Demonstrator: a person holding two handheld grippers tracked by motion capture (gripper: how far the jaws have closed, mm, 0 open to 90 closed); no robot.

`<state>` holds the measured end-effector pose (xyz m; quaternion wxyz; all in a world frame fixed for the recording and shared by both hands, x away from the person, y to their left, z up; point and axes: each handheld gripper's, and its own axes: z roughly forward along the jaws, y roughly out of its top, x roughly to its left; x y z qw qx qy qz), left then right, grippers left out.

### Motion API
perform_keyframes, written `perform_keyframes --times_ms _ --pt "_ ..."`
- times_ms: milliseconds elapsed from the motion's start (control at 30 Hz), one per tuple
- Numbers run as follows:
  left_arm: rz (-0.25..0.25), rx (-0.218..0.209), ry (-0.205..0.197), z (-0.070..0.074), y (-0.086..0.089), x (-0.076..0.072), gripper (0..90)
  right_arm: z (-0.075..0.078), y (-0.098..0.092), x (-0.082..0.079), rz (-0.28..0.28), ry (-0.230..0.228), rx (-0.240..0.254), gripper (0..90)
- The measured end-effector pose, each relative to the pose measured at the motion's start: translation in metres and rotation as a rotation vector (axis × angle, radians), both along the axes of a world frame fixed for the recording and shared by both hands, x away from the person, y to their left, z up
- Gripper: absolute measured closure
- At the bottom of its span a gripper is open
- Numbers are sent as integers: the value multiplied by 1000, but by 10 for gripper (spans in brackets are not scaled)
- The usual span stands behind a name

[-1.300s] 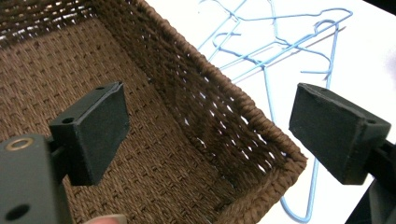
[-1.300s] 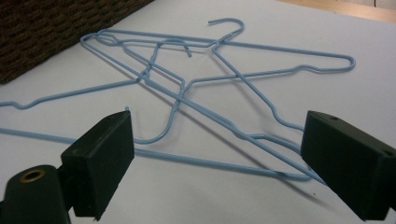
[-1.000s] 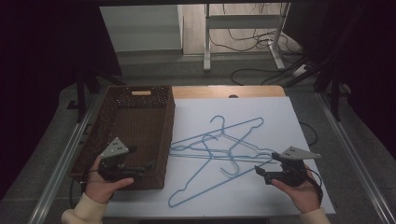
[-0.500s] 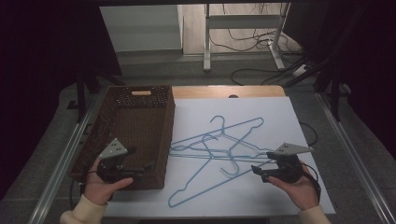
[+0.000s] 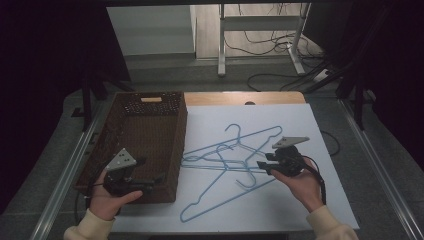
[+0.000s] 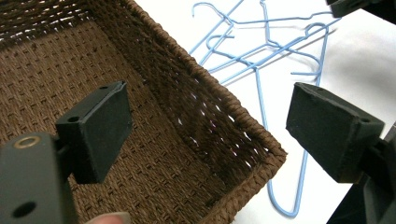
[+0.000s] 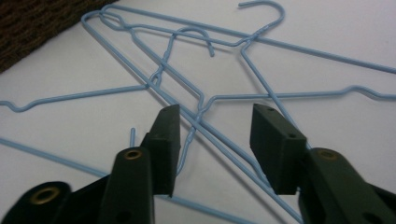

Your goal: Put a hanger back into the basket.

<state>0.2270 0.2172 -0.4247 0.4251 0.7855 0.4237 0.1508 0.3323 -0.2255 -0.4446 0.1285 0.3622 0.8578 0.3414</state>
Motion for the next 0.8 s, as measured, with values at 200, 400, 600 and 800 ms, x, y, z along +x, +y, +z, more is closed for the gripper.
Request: perform_keyframes --times_ms 200,400,600,800 --pt "1 2 -1 1 -1 -1 146 -8 8 16 12 67 -54 710" --pt "1 4 -3 1 -1 0 148 -18 11 31 15 127 -80 847" --pt "2 6 0 0 -1 1 149 -28 23 40 31 165 -111 888" --pt "2 12 2 -1 -2 1 149 -31 37 50 40 160 -124 898"
